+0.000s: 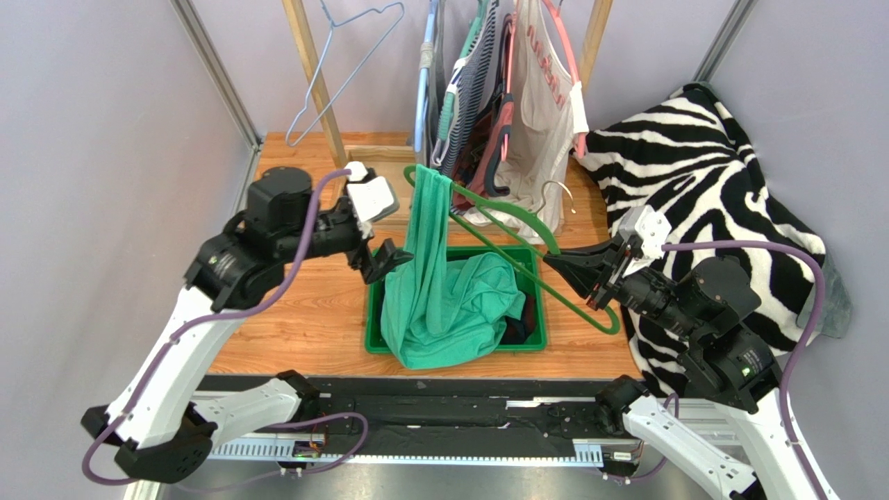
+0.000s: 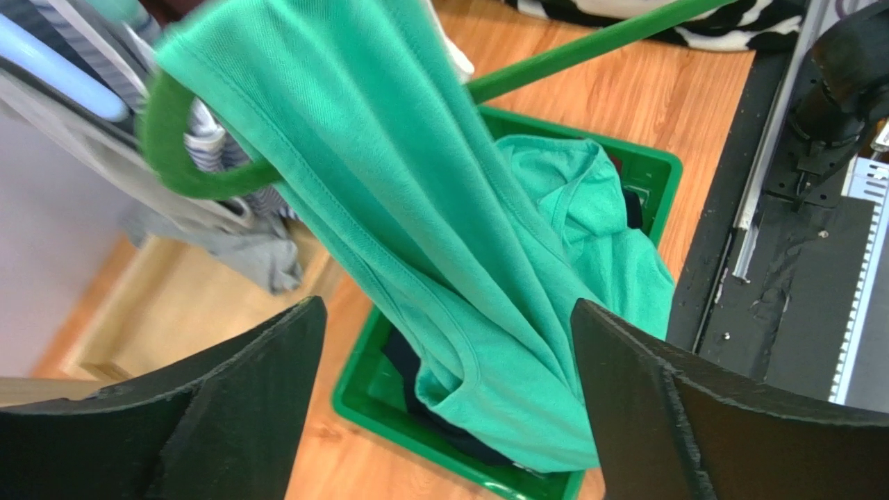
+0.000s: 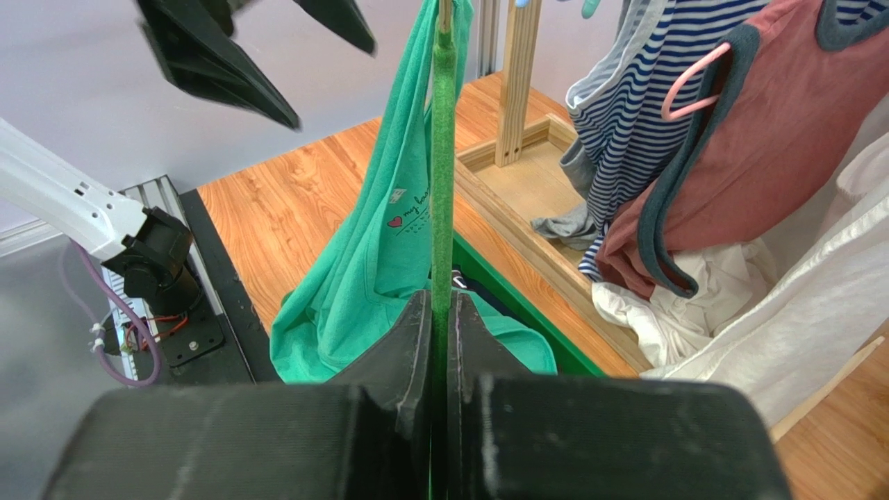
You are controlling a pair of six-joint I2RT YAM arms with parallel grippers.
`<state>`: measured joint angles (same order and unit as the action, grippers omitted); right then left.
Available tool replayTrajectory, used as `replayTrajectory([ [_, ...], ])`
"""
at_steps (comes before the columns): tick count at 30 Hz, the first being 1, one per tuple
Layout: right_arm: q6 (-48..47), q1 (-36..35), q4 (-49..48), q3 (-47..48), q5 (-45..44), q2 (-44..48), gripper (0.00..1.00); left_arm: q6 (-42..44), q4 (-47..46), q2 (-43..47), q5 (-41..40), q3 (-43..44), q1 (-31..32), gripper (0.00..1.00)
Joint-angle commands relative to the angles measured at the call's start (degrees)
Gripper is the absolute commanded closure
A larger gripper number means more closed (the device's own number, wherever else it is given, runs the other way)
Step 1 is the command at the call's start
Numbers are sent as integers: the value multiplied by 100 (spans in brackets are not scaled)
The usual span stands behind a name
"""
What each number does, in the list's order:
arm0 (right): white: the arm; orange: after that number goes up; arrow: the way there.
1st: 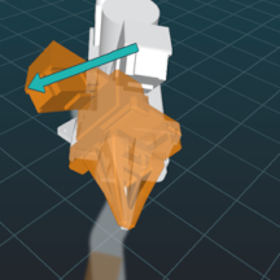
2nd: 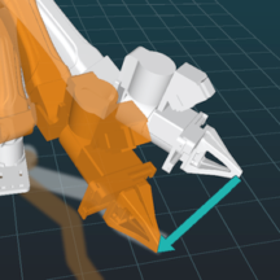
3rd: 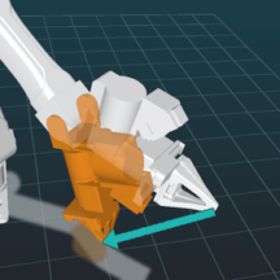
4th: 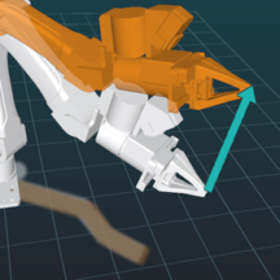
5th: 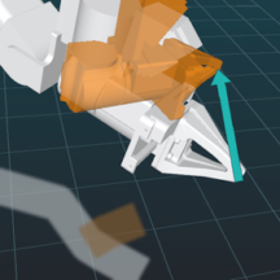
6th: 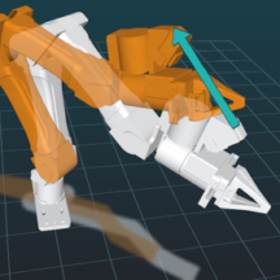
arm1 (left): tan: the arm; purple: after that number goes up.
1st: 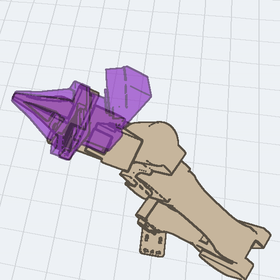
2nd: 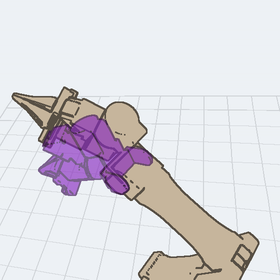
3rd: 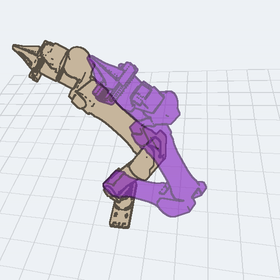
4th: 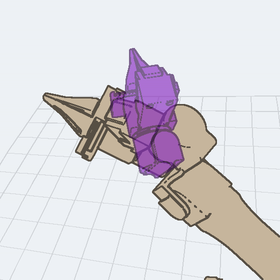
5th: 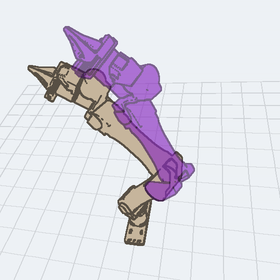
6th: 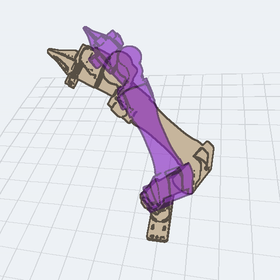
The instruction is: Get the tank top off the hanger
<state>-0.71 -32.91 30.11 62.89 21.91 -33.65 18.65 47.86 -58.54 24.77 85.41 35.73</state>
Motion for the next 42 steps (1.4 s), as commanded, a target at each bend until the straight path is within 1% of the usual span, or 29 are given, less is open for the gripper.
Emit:
replayTrajectory([
  [1, 36, 3, -330, 355, -12, 16, 100, -555, -681, -183, -122, -86, 13, 3],
  [5, 185, 3, -409, 346, 50, -1, 100, -819, -856, -324, -166, -269, 22, 3],
  [9, 203, -5, -383, 364, 94, -54, 100, -890, -1094, -386, -227, -402, 22, 3],
  [10, 194, 3, -383, 373, 85, -54, 100, -899, -1120, -403, -210, -402, 14, 5],
  [11, 194, 3, -383, 373, 85, -45, 100, -899, -1121, -438, -175, -393, 13, 10],
  [12, 194, 3, -383, 381, 85, -37, 100, -881, -1094, -499, -105, -376, 22, 22],
  [14, 185, 3, -383, 390, 68, -10, 100, -794, -972, -553, 124, -314, 22, 34],
  [15, 177, 3, -374, 425, 33, 7, 100, -802, -962, -579, 133, -314, 31, 52],
  [18, 150, 3, -304, 504, -11, 8, 100, -820, -945, -571, 98, -305, 31, 81],
  [19, 159, 12, -269, 583, -11, 25, 100, -828, -936, -562, 106, -297, 31, 84],
  [22, 185, 12, -251, 627, 6, 69, 100, -890, -927, -570, 98, -314, 22, 88],
  [23, 177, 4, -242, 636, 6, 69, 100, -890, -936, -570, 80, -297, 31, 90],
  [24, 150, 3, -225, 645, -3, 78, 100, -881, -936, -553, 80, -296, 22, 100],
  [27, 89, 3, -23, 689, -125, 78, 100, -846, -936, -553, -130, -60, 14, 100],
  [30, 89, 3, 188, 619, -222, 183, 100, -811, -892, -623, -359, 510, 5, 100],
  [31, 89, 12, 249, 584, -249, 218, 100, -863, -857, -658, -438, 869, -4, 100],
  [34, 89, 12, 355, 461, -336, 359, 100, -1030, -831, -816, -438, 1468, -92, 100],
  [38, 97, 4, 610, 487, -477, 499, 100, -926, -830, -992, -622, 1944, -110, 100],
  [42, 89, 3, 952, 540, -521, 710, 100, -714, -910, -1282, -1166, 2576, -118, 100],
])
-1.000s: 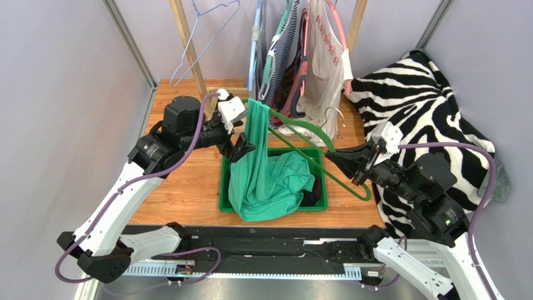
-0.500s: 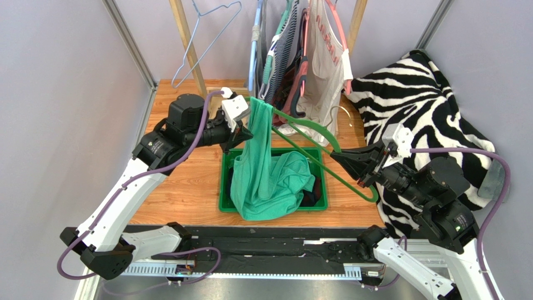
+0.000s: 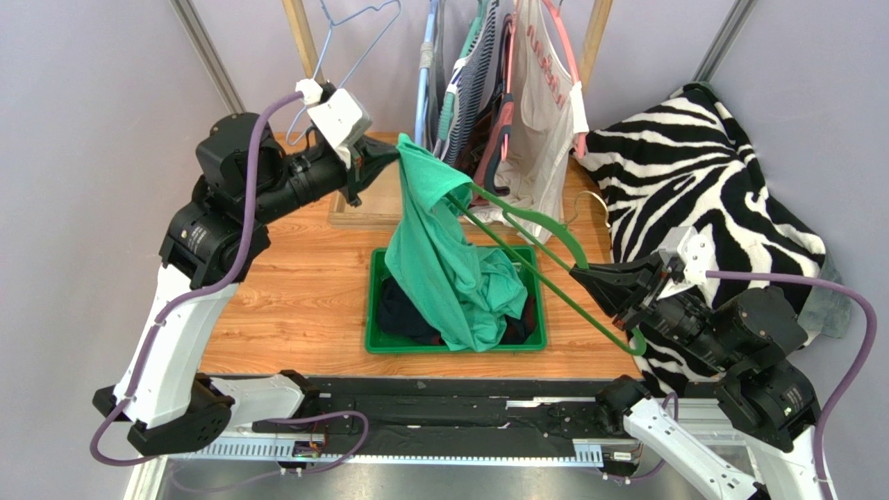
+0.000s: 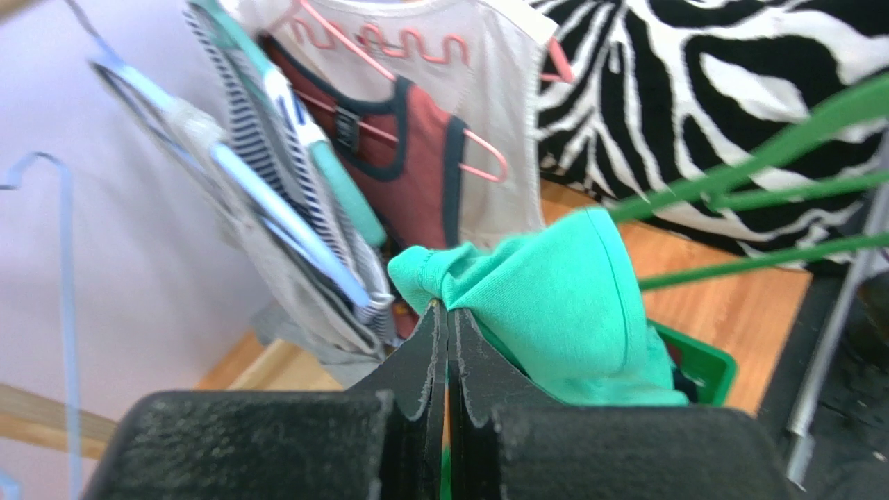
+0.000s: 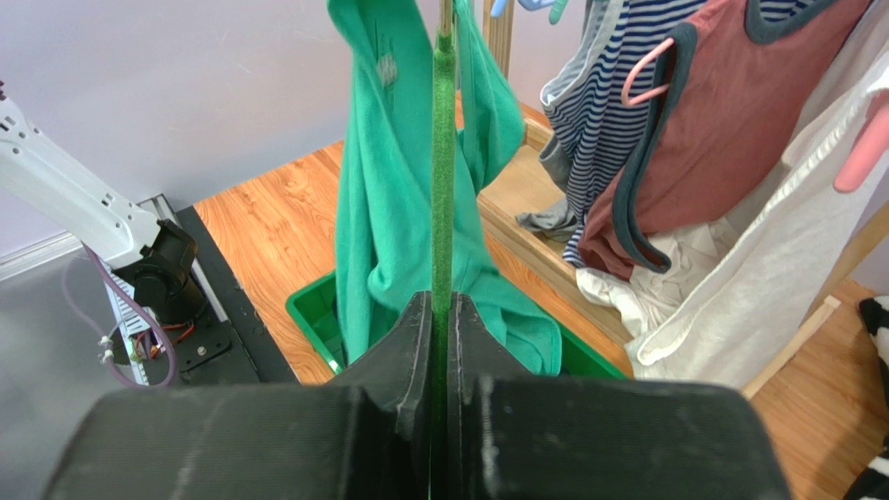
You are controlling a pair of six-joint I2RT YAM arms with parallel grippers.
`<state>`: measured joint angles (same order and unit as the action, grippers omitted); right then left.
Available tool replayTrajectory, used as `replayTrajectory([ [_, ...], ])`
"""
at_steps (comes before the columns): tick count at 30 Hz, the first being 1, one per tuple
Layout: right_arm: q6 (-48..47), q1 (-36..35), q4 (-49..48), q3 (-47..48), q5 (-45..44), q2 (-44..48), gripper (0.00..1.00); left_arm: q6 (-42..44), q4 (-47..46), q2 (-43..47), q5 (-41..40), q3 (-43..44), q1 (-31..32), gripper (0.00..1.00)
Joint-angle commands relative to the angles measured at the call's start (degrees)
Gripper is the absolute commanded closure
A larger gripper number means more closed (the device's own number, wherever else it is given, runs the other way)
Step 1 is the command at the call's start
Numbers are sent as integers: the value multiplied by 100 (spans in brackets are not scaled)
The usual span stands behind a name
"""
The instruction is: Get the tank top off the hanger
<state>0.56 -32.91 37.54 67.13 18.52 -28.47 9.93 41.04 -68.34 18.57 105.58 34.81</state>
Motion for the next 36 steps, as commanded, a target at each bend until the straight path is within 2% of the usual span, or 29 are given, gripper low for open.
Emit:
replayTrajectory([
  [1, -38, 3, 384, 124, -174, 227, 100, 210, -245, -373, -599, 821, -27, 100],
  [6, -38, 3, 1061, 484, -121, 509, 100, 167, -377, -575, -994, 947, -27, 100],
  [9, -29, 3, 1466, 932, -112, 623, 100, 202, -342, -558, -1005, 588, -27, 100],
  [11, -38, 3, 1607, 1178, -305, 728, 100, 246, -237, -419, -681, 359, -27, 100],
  [13, -12, 3, 1503, 1258, -751, 807, 100, 324, -26, -199, 83, -1, -9, 100],
  [17, 59, -5, 1046, 935, -1131, 800, 100, 483, 404, 101, 1295, -520, 44, 100],
  [19, 102, 3, 914, 749, -1114, 615, 100, 702, 624, 267, 1500, -932, 131, 100],
  [23, 383, 3, 501, 118, -824, 150, 100, 1316, 757, 505, 1081, -2125, 254, 100],
  [28, 402, 12, 201, -95, -648, -62, 100, 1819, 739, 751, 474, -3428, 483, 100],
  [29, 393, 4, 227, -95, -631, -97, 100, 1880, 739, 778, 420, -3726, 579, 88],
  [30, 366, 3, 245, -104, -605, -167, 100, 1907, 722, 830, 359, -3842, 623, 47],
  [31, 340, 12, 271, -104, -587, -194, 100, 1942, 661, 839, 254, -3939, 667, 20],
  [32, 331, 12, 315, -95, -569, -238, 100, 1951, 625, 866, 218, -4044, 694, 6],
  [36, 269, 3, 359, -95, -333, -352, 100, 1881, 520, 883, 33, -3853, 685, 3],
])
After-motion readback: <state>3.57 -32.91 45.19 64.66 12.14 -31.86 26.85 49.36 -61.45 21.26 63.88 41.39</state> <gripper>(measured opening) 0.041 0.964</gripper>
